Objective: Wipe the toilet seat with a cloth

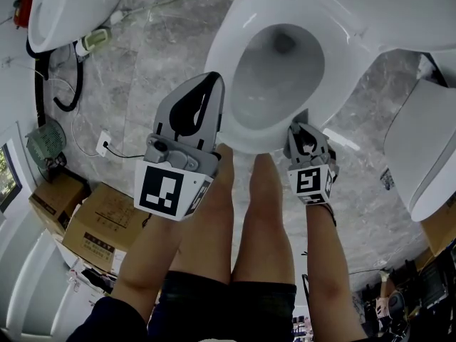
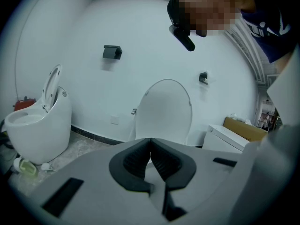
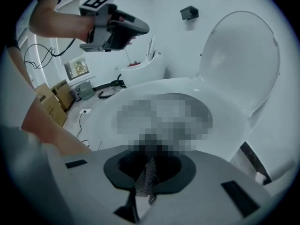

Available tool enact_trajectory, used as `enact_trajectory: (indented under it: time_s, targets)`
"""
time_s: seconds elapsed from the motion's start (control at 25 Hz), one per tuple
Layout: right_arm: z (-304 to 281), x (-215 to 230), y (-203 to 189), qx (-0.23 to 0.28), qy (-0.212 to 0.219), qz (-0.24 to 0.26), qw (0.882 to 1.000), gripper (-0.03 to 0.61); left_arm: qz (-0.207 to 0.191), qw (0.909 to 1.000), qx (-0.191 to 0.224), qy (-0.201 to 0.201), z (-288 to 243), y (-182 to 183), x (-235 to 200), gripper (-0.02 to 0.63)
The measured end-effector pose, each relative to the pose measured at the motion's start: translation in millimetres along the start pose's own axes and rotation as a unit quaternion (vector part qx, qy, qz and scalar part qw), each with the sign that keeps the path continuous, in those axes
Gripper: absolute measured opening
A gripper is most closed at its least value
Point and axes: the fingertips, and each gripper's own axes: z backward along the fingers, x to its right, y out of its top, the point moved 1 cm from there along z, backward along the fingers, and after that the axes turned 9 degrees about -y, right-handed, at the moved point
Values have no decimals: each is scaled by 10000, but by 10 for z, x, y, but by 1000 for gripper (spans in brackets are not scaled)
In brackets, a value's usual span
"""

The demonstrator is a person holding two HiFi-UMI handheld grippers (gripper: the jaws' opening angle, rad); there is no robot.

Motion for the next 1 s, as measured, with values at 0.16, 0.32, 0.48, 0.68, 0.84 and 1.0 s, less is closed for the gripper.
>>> enact_trajectory:
  time_s: [0.16, 0.32, 0.48, 0.68, 0.84, 1.0]
  targets:
    - [7, -843, 170, 41, 595, -153, 9981, 61, -6, 10000, -6, 66, 21, -30, 9, 20]
    - [-35, -1283, 346, 77, 1223, 267, 9921, 62, -5, 10000, -18, 53, 14, -49, 36, 20]
    - [-5, -1027, 234, 59, 1222, 875, 9886, 63, -50, 10000, -44, 41, 67, -29, 7, 20]
    - [-45, 139, 27, -150, 150, 948, 9953, 64, -9, 10000, -29, 87, 118, -33, -44, 20]
    - [-141, 665, 56, -329, -322, 950, 9944, 66, 59, 9999, 55, 115, 111, -14, -63, 20]
    - [-239, 361, 88, -518, -134, 564, 9970, 63, 21, 9999, 26, 122, 119, -16, -115, 20]
